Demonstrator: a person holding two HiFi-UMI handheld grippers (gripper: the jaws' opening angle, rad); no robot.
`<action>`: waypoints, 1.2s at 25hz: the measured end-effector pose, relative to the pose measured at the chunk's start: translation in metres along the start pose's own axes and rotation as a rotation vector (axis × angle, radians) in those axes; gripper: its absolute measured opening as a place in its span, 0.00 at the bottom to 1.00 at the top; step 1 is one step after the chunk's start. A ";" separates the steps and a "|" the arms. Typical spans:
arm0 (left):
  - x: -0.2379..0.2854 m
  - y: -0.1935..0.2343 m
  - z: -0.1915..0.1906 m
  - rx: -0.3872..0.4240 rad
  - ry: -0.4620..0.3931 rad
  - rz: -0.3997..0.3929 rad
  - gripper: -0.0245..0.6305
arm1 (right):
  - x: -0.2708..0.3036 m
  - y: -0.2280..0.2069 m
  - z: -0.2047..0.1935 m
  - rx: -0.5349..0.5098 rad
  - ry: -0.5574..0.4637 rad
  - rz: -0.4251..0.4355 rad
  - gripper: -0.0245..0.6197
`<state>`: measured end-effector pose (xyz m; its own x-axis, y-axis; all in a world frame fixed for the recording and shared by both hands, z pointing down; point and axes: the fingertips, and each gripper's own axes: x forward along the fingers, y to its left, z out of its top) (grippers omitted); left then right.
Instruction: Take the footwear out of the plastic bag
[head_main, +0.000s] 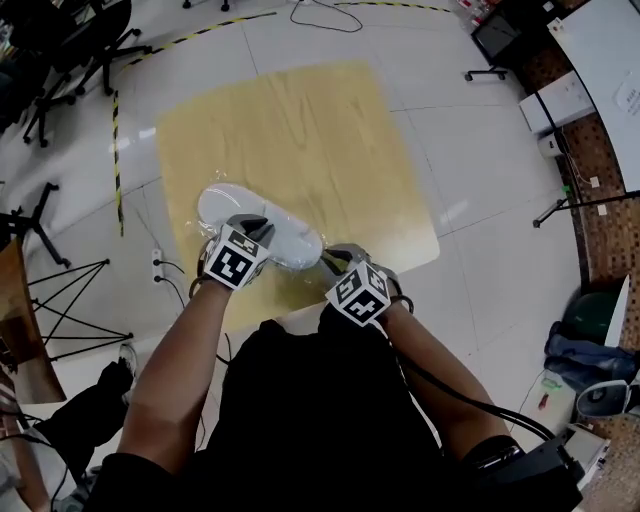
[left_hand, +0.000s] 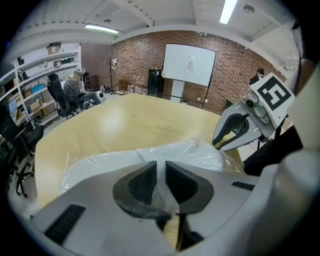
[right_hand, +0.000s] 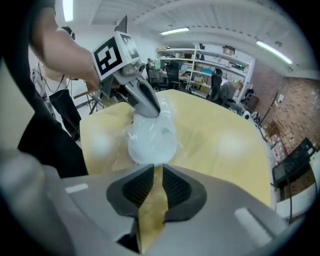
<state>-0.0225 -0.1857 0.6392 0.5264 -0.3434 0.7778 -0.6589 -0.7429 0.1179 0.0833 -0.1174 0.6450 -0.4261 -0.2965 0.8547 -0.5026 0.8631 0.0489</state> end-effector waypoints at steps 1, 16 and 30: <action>-0.001 -0.001 0.000 -0.002 0.003 0.001 0.13 | -0.003 0.002 -0.011 0.007 0.024 0.005 0.14; -0.001 -0.001 0.007 -0.032 -0.047 -0.004 0.12 | -0.005 -0.002 0.003 0.815 -0.129 0.265 0.25; -0.101 0.054 0.006 -0.083 -0.264 0.152 0.25 | -0.004 -0.009 -0.003 0.741 -0.090 0.288 0.19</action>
<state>-0.1080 -0.1947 0.5632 0.5325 -0.5923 0.6046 -0.7767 -0.6259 0.0710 0.0920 -0.1230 0.6425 -0.6587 -0.1622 0.7347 -0.7187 0.4245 -0.5507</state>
